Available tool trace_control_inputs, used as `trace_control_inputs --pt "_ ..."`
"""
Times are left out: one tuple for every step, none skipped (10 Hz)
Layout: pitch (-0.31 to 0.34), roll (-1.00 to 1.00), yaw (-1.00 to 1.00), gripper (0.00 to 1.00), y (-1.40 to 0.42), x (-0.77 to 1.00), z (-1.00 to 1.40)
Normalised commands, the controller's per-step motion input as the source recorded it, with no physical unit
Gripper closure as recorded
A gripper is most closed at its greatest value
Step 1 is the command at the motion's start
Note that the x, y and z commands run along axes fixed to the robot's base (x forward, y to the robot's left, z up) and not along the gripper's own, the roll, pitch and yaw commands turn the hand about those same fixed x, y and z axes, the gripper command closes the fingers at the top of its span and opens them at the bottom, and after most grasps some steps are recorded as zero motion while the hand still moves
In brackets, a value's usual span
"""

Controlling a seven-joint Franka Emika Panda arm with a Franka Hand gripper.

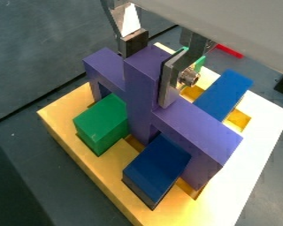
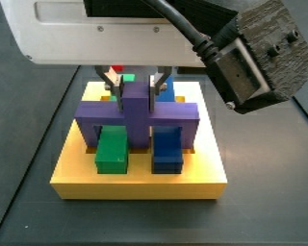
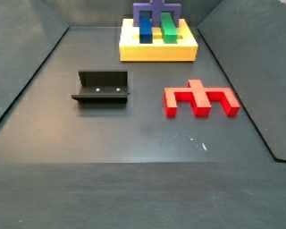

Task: Pick up the purple object. Move up. Move to above the board. Insert the purple object.
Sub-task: Insert the purple object.

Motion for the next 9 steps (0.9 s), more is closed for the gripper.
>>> trace_control_inputs --pt "0.000 -0.06 -0.02 1.00 0.00 0.15 -0.36" --pt "0.000 -0.10 -0.07 1.00 0.00 0.10 -0.21" --pt "0.003 0.00 -0.07 1.00 0.00 0.09 -0.01" --pt "0.004 -0.05 -0.01 1.00 0.01 0.07 0.00" --pt "0.000 -0.01 -0.02 1.00 0.00 0.00 0.00" --pt "0.014 -0.09 -0.06 1.00 0.00 0.00 0.00" --pt "0.067 -0.21 -0.08 1.00 0.00 0.08 0.00" --pt "0.069 -0.30 -0.02 1.00 0.00 0.07 0.00" --pt "0.059 -0.37 0.00 1.00 0.00 0.07 0.00"
